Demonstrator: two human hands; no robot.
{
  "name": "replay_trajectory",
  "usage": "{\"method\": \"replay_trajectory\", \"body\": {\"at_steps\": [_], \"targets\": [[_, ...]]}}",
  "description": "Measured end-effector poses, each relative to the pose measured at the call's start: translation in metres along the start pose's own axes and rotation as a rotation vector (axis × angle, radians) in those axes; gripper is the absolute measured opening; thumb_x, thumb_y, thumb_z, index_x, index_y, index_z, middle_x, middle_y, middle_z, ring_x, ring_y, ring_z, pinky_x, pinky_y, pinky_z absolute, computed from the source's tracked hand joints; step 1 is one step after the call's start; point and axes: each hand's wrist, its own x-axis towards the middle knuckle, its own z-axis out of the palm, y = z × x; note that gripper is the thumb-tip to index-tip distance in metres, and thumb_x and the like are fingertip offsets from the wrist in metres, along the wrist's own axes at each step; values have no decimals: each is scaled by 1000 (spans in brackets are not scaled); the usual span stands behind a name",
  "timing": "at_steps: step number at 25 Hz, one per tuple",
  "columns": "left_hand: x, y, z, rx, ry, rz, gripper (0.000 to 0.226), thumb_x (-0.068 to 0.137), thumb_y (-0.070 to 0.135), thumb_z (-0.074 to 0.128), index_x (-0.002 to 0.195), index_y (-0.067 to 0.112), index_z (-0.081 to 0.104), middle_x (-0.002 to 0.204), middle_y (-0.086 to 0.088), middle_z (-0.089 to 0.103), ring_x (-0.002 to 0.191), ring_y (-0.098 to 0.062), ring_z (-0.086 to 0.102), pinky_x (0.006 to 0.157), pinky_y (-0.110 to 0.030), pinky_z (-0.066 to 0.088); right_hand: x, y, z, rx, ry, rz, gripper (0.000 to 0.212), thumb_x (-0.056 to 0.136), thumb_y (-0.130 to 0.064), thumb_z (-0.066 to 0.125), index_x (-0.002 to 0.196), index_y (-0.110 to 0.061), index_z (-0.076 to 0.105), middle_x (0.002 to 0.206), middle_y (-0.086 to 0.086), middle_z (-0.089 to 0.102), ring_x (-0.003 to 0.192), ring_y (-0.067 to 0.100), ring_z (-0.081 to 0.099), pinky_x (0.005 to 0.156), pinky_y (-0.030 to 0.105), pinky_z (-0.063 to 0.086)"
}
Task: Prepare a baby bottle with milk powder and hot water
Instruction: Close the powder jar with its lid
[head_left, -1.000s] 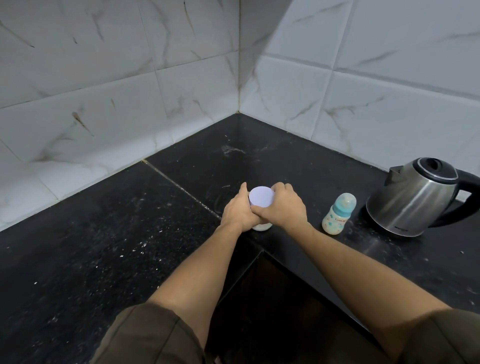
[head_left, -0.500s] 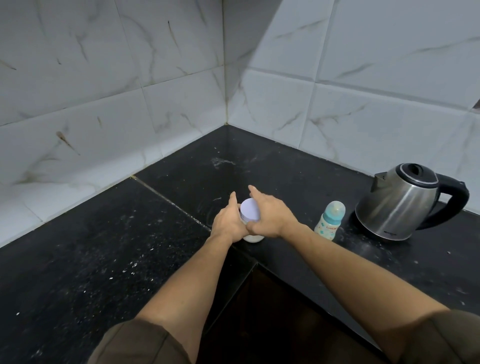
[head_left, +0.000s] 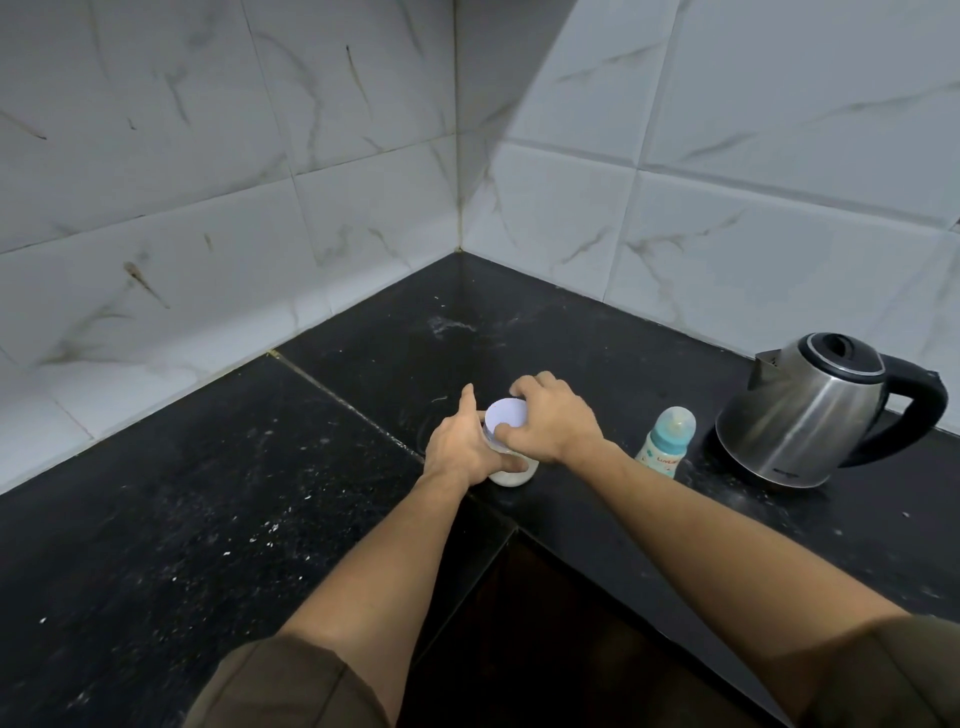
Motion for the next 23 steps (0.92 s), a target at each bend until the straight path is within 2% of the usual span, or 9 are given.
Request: {"method": "replay_trajectory", "body": {"at_steps": [2, 4, 8, 10, 13, 15, 19, 21, 23], "targets": [[0, 0, 0, 3, 1, 0, 148, 61, 46, 98, 167, 22, -2, 132, 18, 65, 124, -18, 59, 101, -41, 52, 0, -3, -1, 39, -112, -16, 74, 85, -52, 68, 149, -21, 48, 144, 2, 53, 130, 24, 53, 99, 42, 51], [0, 0, 0, 7, 0, -2, 149, 61, 46, 98, 167, 22, -2, 133, 17, 64, 126, -18, 59, 103, -42, 52, 2, -5, 2, -38, -92, 14, 73, 85, -59, 66, 145, -19, 51, 136, 2, 57, 118, 24, 59, 91, 39, 52], [-1, 1, -1, 23, 4, -11, 145, 63, 48, 97, 167, 23, 0, 131, 9, 63, 127, -21, 57, 104, -43, 52, 2, -5, -3, -295, 106, 110, 64, 90, -78, 46, 92, -16, 63, 83, -2, 58, 78, 19, 58, 76, 36, 46], [-2, 3, -1, 35, -5, -12, 143, 65, 46, 97, 167, 23, 0, 131, 7, 62, 128, -22, 56, 102, -41, 51, 3, -3, -5, -179, 108, 48, 60, 90, -74, 50, 99, -16, 65, 97, 0, 60, 90, 22, 61, 81, 38, 52], [0, 4, -2, 24, -5, -8, 146, 62, 46, 98, 168, 22, -1, 131, 14, 64, 126, -19, 58, 100, -40, 52, 5, -4, -7, -27, -146, -51, 65, 87, -55, 65, 141, -20, 56, 141, 3, 54, 123, 26, 56, 96, 43, 53], [0, 3, -1, 30, 1, -5, 147, 62, 46, 98, 168, 21, -1, 129, 16, 65, 125, -18, 58, 98, -38, 51, 7, -5, -4, -84, -173, -44, 60, 86, -55, 66, 134, -19, 61, 134, 5, 57, 112, 26, 61, 90, 41, 55], [0, 4, 0, 41, 17, -5, 145, 62, 47, 98, 168, 20, 2, 136, 11, 63, 131, -20, 53, 97, -36, 47, 8, -8, 3, -219, -18, 97, 68, 84, -75, 58, 117, -16, 64, 115, 3, 60, 90, 23, 58, 72, 36, 50], [0, 5, 0, 43, 18, -15, 144, 62, 46, 98, 167, 21, 3, 135, 7, 62, 131, -21, 53, 96, -36, 46, 10, -10, 1, -229, -1, 89, 73, 87, -77, 52, 122, -14, 62, 121, 5, 58, 100, 25, 60, 74, 37, 49], [3, 3, 0, 32, 11, -20, 146, 62, 46, 99, 167, 22, 0, 134, 12, 63, 131, -19, 53, 98, -35, 46, 13, -11, -4, -126, -122, 32, 75, 86, -68, 59, 140, -15, 53, 136, 6, 51, 119, 28, 56, 86, 41, 53]]}}
